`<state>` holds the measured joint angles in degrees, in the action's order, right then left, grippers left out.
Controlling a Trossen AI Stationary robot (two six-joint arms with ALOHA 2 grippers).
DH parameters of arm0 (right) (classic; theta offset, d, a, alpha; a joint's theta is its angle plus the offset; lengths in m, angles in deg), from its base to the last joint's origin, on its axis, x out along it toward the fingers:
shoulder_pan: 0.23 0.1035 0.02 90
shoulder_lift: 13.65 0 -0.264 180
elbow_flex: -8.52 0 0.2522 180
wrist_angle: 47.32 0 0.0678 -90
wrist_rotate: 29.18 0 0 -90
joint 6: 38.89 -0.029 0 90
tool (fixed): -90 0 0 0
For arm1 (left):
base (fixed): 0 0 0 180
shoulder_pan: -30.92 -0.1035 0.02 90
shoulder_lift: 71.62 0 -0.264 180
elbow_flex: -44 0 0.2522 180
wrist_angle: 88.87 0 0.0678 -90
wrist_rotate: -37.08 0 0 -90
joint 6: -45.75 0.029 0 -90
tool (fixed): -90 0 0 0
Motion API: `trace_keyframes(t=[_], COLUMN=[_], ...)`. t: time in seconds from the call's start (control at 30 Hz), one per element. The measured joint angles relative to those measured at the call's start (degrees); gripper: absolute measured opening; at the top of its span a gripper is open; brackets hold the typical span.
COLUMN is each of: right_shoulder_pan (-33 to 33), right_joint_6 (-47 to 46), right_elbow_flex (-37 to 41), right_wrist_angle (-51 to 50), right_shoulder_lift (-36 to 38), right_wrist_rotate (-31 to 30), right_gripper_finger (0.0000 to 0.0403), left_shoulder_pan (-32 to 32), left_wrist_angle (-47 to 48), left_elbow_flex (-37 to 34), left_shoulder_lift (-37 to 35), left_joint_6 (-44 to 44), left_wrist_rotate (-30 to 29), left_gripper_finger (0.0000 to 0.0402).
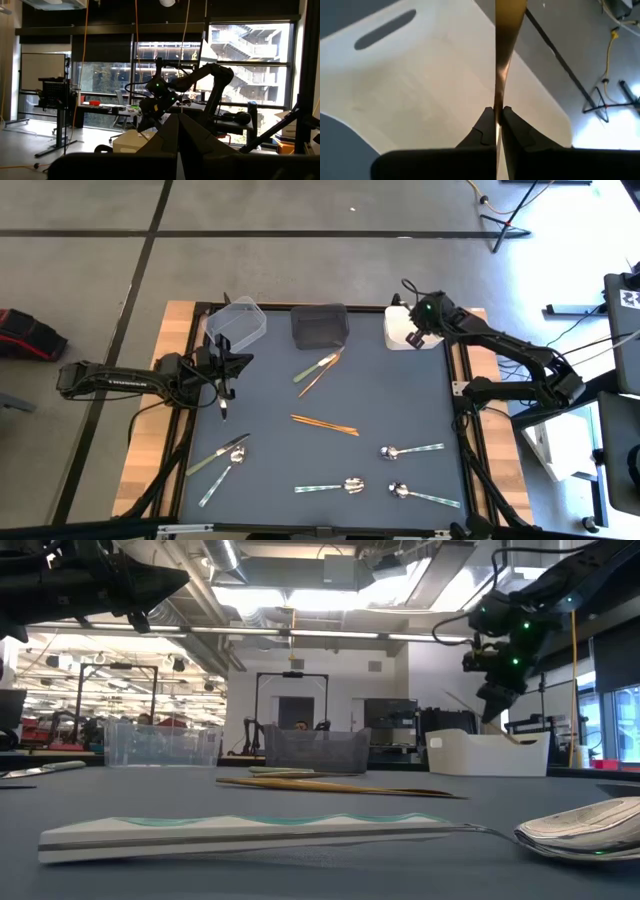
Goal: Sort silverware by color (type)
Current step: Put the right gold table knife into the white bin, then put the middle gold table knife into the white bin
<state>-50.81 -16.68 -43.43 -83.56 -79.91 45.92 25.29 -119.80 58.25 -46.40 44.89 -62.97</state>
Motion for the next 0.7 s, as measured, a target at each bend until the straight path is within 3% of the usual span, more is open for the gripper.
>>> trace_keyframes(t=[0.33,0.53,0.7], right_shoulder_pan=[-0.1,-0.08,-0.04], right_joint_6=[-1.07,-0.94,-3.36], right_elbow_flex=[1.46,1.21,-6.34], right_wrist_angle=[0.98,1.25,-7.82], right_shoulder_lift=[-2.15,-4.31,-3.58], right_wrist_rotate=[0.31,-1.33,-2.19], right_gripper_finger=[0.001,0.0089,0.0146], left_shoulder_pan=[0.0,0.01,0.02], left_wrist_angle=[-0.02,-0.18,-0.76], left_elbow_flex=[0.0,0.0,0.0], left_shoulder_lift=[0.0,0.02,0.02], left_joint_6=[0.0,-0.47,-0.5], left_wrist_rotate=[0.02,0.04,0.07], left_gripper_finger=[0.0,0.0,0.0])
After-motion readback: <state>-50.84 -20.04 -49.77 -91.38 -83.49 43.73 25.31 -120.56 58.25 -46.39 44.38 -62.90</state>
